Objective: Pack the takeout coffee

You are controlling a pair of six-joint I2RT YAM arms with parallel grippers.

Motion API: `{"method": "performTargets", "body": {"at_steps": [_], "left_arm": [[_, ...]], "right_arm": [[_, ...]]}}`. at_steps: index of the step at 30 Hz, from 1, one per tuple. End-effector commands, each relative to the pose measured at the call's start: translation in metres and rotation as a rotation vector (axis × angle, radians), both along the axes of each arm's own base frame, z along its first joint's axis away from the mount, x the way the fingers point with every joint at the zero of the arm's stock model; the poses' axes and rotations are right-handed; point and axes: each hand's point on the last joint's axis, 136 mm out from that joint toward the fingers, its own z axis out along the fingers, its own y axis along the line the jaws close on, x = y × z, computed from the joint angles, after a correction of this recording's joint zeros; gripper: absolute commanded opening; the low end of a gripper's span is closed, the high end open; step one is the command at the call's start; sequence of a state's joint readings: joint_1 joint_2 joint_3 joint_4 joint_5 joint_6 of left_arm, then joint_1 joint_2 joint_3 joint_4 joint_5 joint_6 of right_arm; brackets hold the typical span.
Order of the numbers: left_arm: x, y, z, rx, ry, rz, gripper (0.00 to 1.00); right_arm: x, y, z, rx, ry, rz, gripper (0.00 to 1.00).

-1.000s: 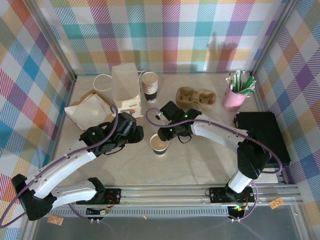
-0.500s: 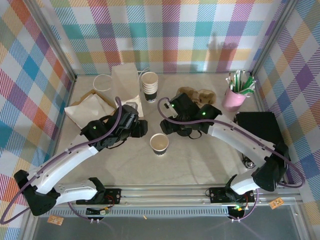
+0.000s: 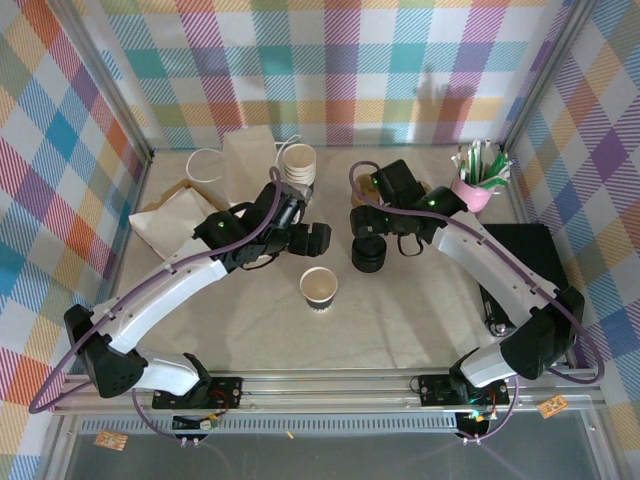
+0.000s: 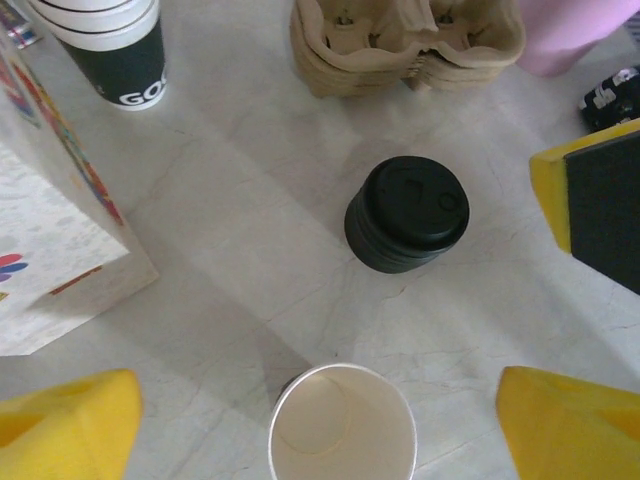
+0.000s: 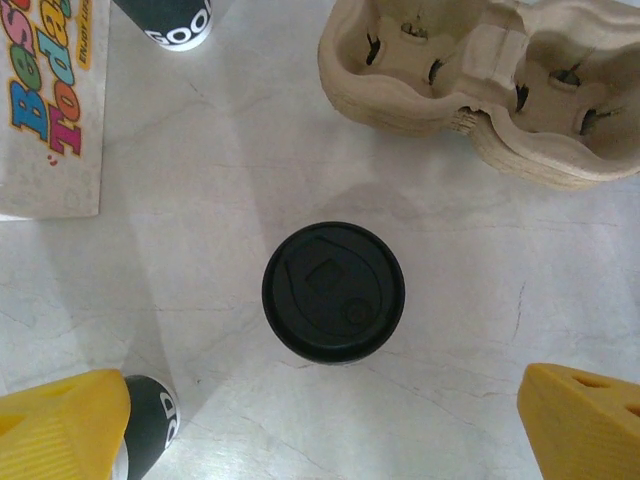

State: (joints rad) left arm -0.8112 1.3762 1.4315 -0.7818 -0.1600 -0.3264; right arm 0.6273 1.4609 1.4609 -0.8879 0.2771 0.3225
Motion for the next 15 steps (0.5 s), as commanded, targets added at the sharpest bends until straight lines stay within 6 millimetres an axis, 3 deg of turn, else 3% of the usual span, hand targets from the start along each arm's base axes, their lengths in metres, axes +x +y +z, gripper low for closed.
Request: {"method": "performTargets", "body": {"at_steps": [1,7,10,15], "left_arm": [[0.004,-0.015,0.014,-0.051,-0.02,-0.035,0.97],[0.005,-0.015,0.007,-0.079,0.003,-0.023,1.0],[0.006,-0.013,0.003,-0.108,0.012,-0.004,1.0],[0.003,-0.006,-0.008,-0.088,0.041,-0.005,0.99]], "right_arm": [[-0.001,-0.008,-0.005,-0.027,0.029,-0.028,0.98],[0.005,-0.009,-0.013,0.001,0.006,-0.024,0.83],[0.007,-0.006,-0.015,0.038,0.022,-0.007,0.83],[0.011,-0.007,-0.037,0.053,0.11,-0.026,0.86]]}}
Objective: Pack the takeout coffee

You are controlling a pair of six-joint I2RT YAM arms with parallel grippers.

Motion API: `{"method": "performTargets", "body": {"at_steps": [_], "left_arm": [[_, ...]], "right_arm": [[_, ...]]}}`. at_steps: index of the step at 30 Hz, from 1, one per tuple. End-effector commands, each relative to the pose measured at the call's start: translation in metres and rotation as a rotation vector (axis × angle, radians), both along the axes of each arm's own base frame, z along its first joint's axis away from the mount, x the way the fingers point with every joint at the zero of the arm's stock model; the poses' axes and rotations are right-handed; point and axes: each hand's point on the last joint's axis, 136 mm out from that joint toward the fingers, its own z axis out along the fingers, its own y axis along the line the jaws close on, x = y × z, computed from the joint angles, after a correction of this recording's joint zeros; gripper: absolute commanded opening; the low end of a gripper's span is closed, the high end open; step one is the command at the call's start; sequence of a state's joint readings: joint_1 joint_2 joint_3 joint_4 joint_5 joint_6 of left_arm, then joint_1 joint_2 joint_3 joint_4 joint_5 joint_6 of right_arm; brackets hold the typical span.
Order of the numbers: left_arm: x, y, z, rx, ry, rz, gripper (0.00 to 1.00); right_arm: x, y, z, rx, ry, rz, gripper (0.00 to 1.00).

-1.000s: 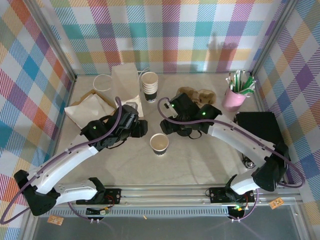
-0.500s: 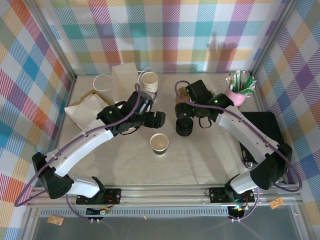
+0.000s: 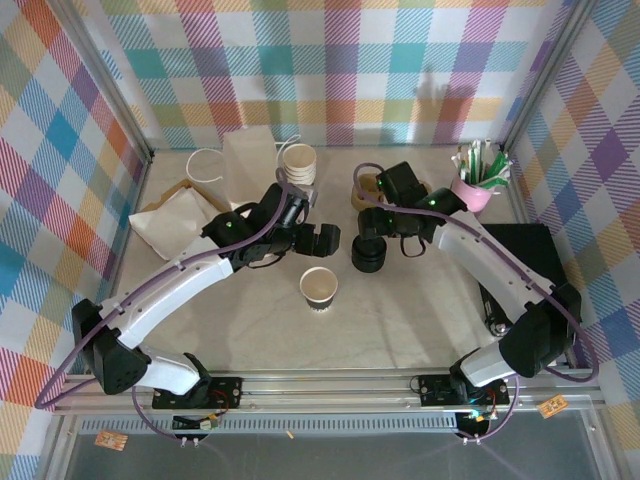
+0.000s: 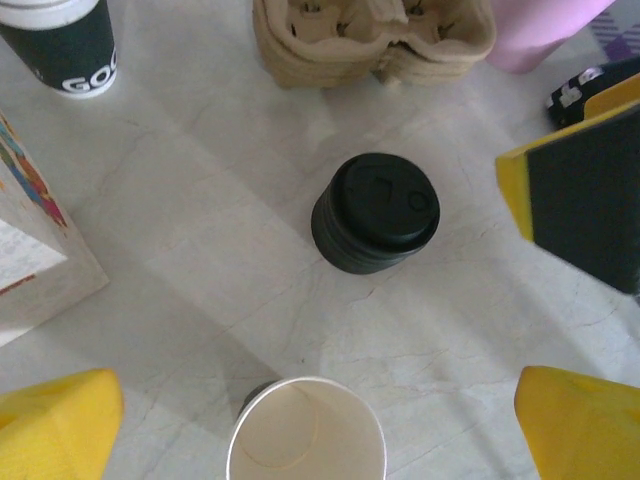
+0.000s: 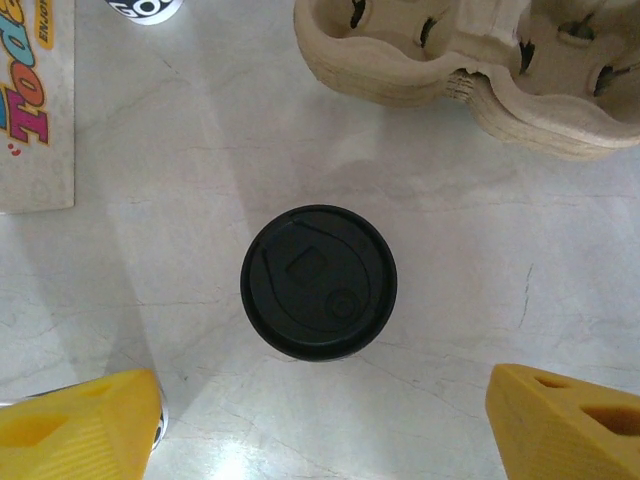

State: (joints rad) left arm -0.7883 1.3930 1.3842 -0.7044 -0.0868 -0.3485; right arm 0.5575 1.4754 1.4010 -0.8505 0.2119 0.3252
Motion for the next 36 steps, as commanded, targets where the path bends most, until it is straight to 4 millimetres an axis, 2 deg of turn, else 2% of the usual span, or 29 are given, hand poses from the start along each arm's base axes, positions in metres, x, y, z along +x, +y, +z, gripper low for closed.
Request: {"method": "performTargets", "body": {"at_steps": [1,5,13,20,28,36], "left_arm": [[-0.003,0.008,0.004,-0.018,0.015,0.013,0.99],[-0.006,0.016,-0.005,0.007,0.049,0.028,0.96],[-0.013,0.019,-0.01,0.014,0.082,0.022,0.95],[-0.015,0.023,-0.013,0.027,0.095,0.027,0.94],[-0.017,0.028,-0.015,0.043,0.097,0.037,0.93],[-0.018,0.029,-0.016,0.049,0.102,0.039,0.93]], "right_arm": [[0.005,0.008,-0.015,0.038,0.064,0.013,0.86],[0.011,0.012,-0.031,0.03,0.121,0.005,0.88],[0.022,0.014,-0.064,-0.013,0.221,-0.017,0.87],[0.031,0.019,-0.077,-0.031,0.264,-0.024,0.85],[0.029,0.019,-0.094,-0.054,0.322,-0.031,0.84],[0.029,0.019,-0.103,-0.07,0.349,-0.033,0.81]]}}
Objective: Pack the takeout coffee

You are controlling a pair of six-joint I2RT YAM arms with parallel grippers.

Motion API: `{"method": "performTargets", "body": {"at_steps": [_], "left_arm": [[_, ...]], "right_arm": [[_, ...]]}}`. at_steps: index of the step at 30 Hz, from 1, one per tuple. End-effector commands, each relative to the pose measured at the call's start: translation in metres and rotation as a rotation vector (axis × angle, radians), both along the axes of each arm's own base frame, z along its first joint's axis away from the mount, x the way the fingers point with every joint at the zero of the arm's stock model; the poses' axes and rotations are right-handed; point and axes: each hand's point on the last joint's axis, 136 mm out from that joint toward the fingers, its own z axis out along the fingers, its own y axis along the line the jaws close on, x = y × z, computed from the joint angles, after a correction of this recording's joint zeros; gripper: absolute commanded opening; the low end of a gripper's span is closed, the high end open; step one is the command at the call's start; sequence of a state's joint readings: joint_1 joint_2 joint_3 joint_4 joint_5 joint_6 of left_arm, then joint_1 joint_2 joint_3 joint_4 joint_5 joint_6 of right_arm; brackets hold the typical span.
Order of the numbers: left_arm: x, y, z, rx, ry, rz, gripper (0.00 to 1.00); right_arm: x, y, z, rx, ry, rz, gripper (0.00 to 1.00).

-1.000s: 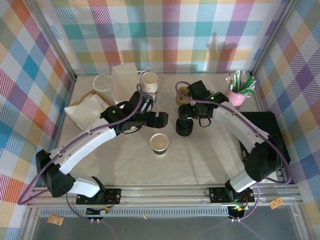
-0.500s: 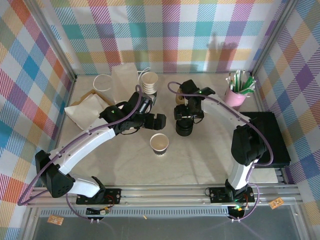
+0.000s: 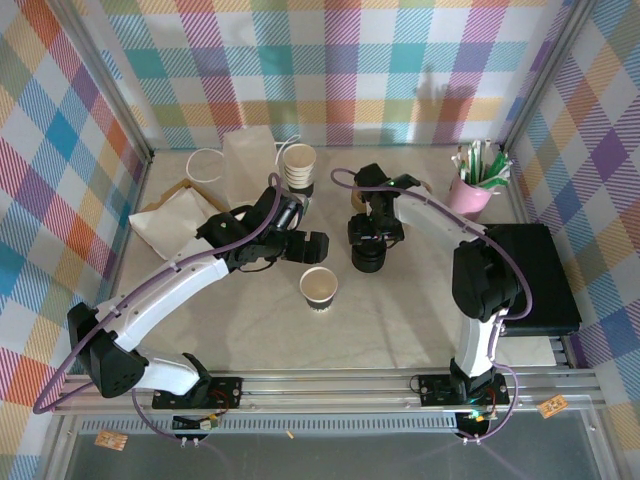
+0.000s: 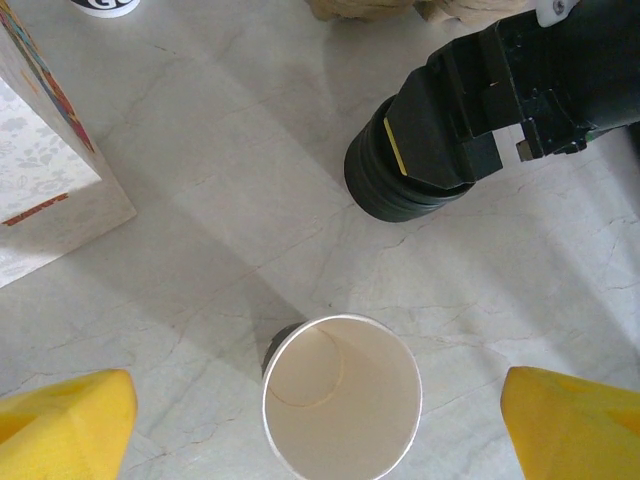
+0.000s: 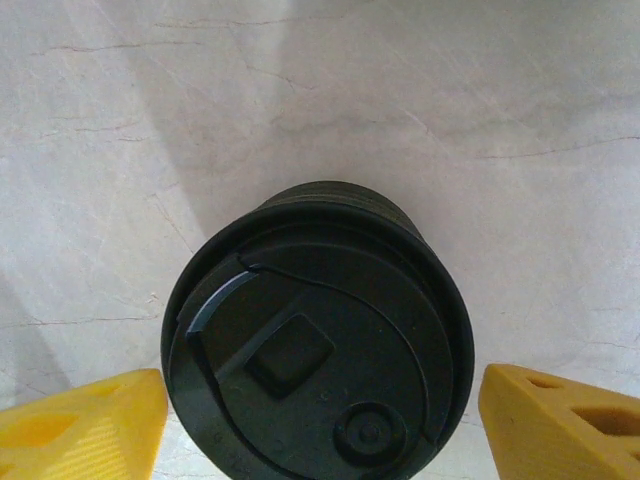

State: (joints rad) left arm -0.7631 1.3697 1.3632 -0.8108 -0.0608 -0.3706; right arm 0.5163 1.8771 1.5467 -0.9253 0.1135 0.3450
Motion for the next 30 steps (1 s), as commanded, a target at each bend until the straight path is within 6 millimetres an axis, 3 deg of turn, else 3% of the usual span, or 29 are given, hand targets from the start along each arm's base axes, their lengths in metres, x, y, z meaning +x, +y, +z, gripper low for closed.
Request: {"method": "performTargets", "body": {"at_steps": [1,13,30], "left_arm": [[-0.0035,0.0079,0.0012,0.003,0.006,0.014,0.93],[0.0004,0.0063,-0.0015,0.016,0.012,0.012,0.93],[0.0015,0.0063,-0.0041,0.017,0.018,0.018,0.93]], "right_arm": [[0.0011,0.002,0.0036,0.011,0.019,-0.014,0.81],[-0.0008,0.0044,-0.001,0.017,0.047,-0.018,0.78],[-0.0036,0.0052,-0.0022,0.018,0.065,-0.008,0.81]]}}
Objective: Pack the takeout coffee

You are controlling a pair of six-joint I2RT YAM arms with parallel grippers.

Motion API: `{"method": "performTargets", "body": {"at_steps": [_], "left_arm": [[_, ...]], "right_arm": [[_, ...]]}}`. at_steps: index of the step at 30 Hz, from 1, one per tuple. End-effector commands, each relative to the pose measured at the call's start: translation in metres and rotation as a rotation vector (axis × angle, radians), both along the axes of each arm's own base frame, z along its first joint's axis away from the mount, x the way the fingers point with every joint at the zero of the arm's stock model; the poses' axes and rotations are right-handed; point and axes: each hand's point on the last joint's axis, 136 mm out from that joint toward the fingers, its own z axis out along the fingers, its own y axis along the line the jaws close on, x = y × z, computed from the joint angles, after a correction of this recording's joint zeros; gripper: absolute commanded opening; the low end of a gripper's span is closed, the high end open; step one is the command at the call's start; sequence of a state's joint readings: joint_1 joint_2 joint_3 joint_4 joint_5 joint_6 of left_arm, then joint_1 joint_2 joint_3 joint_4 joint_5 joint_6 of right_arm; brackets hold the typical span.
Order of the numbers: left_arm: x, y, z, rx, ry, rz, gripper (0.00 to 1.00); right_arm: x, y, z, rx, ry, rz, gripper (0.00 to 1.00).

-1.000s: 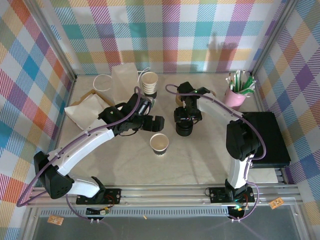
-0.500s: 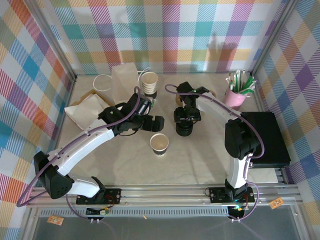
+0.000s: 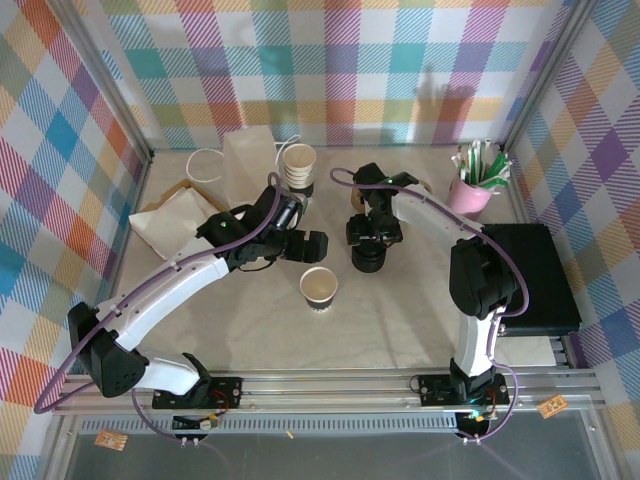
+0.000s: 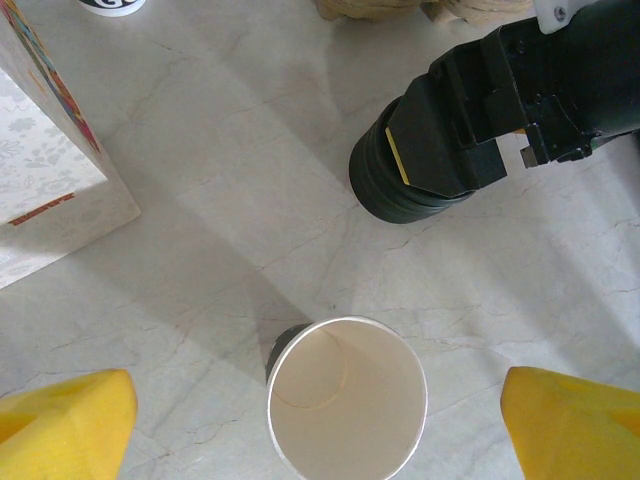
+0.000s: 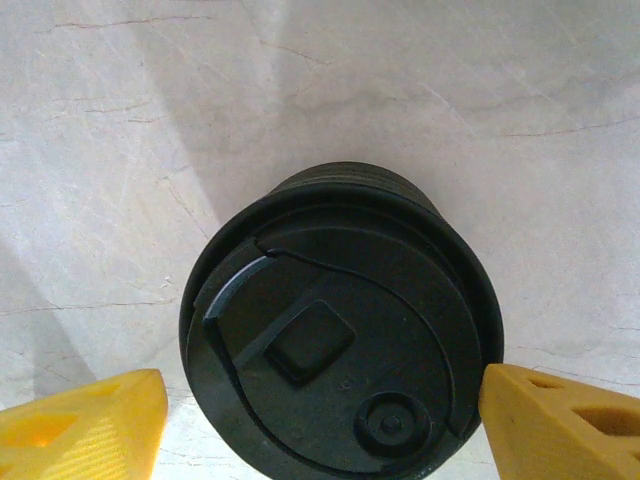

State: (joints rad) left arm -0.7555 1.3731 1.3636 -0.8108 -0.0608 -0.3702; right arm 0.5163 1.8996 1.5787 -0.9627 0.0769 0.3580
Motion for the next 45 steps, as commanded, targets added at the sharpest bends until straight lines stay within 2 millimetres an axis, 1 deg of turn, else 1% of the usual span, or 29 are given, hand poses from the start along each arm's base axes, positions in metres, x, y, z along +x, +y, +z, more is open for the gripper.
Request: {"method": "performTargets", "body": {"at_steps": [1,16,26,35,45], "left_arm": [[-0.0008,0.0043,-0.0035,0.015,0.017,0.01,0.93],[-0.0001,0.0033,-0.0038,0.013,0.02,0.011,0.93],[0.0007,0.0026,-0.0051,0.016,0.023,0.011,0.93],[0.0012,0.0018,-0.0052,0.014,0.028,0.012,0.93],[0.0008,0.003,-0.0039,0.014,0.028,0.014,0.93]], "right_arm": [[0.0002,0.0001,-0.0021,-0.003,0.024,-0.002,0.82],[-0.0014,-0.0022,-0.0099,-0.033,0.051,0.007,0.81],[0.0002,-0.0033,-0.0077,-0.043,0.047,0.016,0.79],[-0.0023,-0.0058,-0.0111,-0.054,0.055,0.015,0.79],[-0.001,-0.0046,-0.0092,-0.05,0.05,0.019,0.75]]}}
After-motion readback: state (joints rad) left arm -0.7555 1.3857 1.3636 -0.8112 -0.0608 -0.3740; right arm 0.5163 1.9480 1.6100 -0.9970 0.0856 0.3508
